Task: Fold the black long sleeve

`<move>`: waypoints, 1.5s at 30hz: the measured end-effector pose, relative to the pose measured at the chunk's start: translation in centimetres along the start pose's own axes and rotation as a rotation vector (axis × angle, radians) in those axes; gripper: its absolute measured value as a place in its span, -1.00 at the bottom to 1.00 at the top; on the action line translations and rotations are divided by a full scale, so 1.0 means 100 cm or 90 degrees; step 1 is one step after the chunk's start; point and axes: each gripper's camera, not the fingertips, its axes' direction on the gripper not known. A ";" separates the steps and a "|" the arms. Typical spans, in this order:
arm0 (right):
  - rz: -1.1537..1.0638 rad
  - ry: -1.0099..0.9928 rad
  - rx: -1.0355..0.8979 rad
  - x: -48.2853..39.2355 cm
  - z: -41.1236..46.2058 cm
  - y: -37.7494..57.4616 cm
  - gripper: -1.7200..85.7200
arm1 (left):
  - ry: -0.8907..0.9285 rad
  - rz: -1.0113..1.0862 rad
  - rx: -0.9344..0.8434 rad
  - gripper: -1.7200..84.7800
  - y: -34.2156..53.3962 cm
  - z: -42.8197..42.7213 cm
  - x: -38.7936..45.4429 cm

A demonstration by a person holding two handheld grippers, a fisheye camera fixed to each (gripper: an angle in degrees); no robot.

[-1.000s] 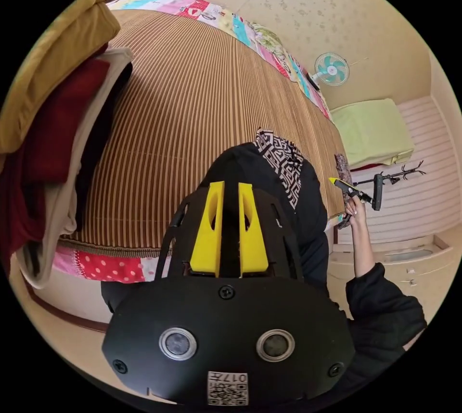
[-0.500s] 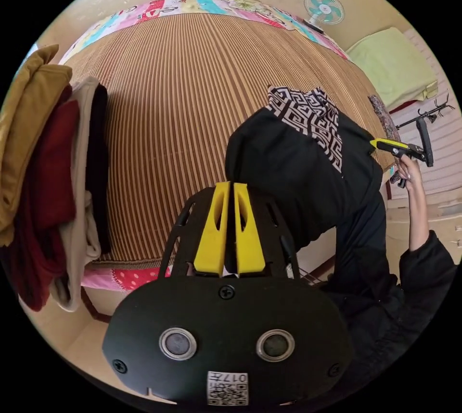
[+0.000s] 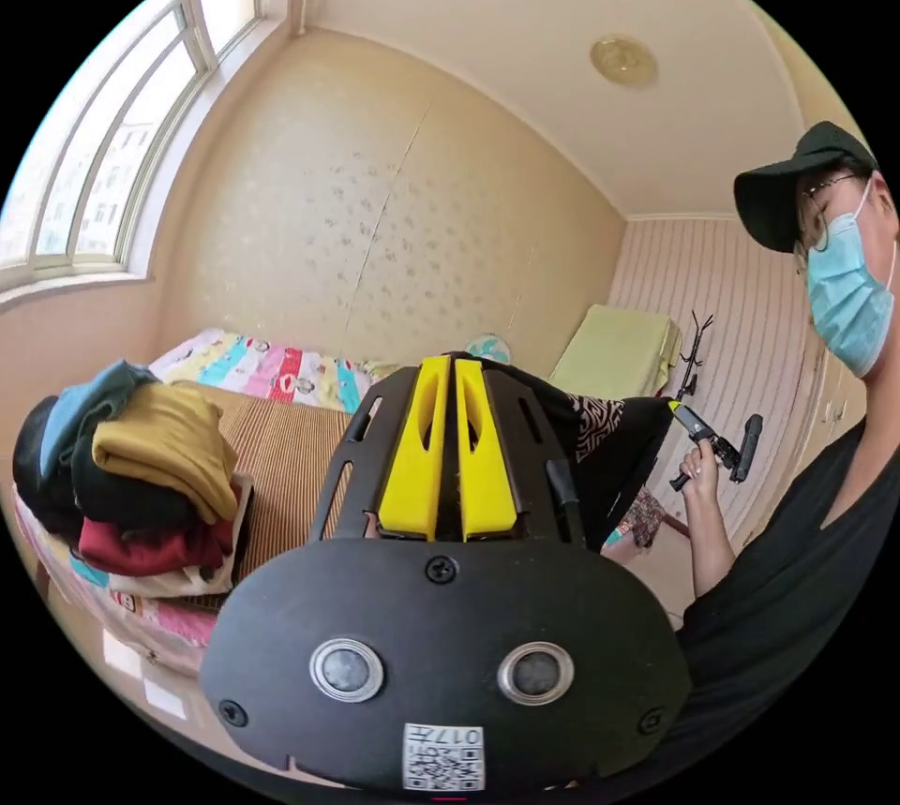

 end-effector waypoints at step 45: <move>-0.098 0.065 -0.910 0.067 0.420 0.282 -0.86 | -0.026 0.079 -0.821 -0.85 0.256 0.461 -0.031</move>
